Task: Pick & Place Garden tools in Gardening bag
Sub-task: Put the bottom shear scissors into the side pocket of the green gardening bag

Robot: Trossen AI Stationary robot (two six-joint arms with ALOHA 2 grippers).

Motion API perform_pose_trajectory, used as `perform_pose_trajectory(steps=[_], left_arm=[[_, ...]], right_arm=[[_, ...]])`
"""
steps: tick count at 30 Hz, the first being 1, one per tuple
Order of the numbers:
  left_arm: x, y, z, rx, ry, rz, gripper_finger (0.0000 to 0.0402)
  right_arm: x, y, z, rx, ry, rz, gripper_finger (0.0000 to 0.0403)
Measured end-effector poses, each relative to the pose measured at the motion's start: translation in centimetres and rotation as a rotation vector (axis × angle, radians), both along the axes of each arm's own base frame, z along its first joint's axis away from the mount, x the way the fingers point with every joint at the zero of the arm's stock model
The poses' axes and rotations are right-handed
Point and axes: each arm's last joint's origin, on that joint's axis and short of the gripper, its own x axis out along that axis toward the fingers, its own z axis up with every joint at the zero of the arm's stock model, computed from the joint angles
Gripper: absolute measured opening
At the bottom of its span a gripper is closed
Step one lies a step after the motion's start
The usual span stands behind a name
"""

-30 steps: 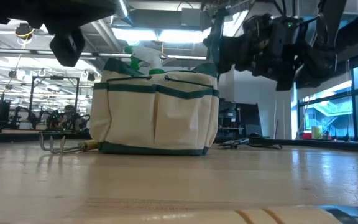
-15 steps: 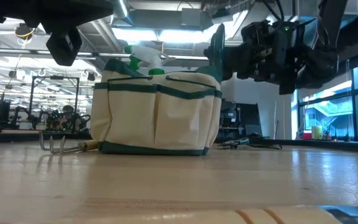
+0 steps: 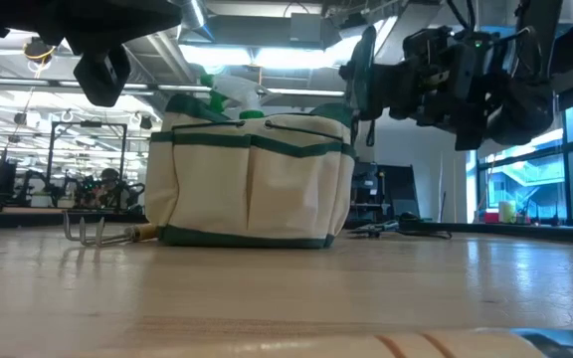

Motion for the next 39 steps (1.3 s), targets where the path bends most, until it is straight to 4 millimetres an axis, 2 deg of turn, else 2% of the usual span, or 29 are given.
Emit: perform_pose_trajectory(steps=[12,18,30,35,39], left_arm=[[0.0,0.0,0.0,-0.011,-0.001,0.0,0.0003],[0.0,0.0,0.0,-0.011,-0.002,0.0,0.0003],[0.0,0.0,0.0,-0.011,-0.002,0.006,0.0002],[0.0,0.0,0.0,-0.011,-0.002,0.006,0.0003],[0.0,0.0,0.0,-0.01,-0.002,0.006,0.0002]], right_arm=[[0.2,0.2,-0.6,-0.02,0.009,0.001,0.0053],[0.4,0.2,-1.2,-0.024,0.022,-0.087,0.0053],[1.7,1.0,-0.6,-0.046,0.006,-0.065,0.0053],[2.7,1.1,-1.0,-0.069,0.088,-0.067,0.0053],[2.7,1.1,-1.5,-0.083,0.127,-0.134,0.0053]])
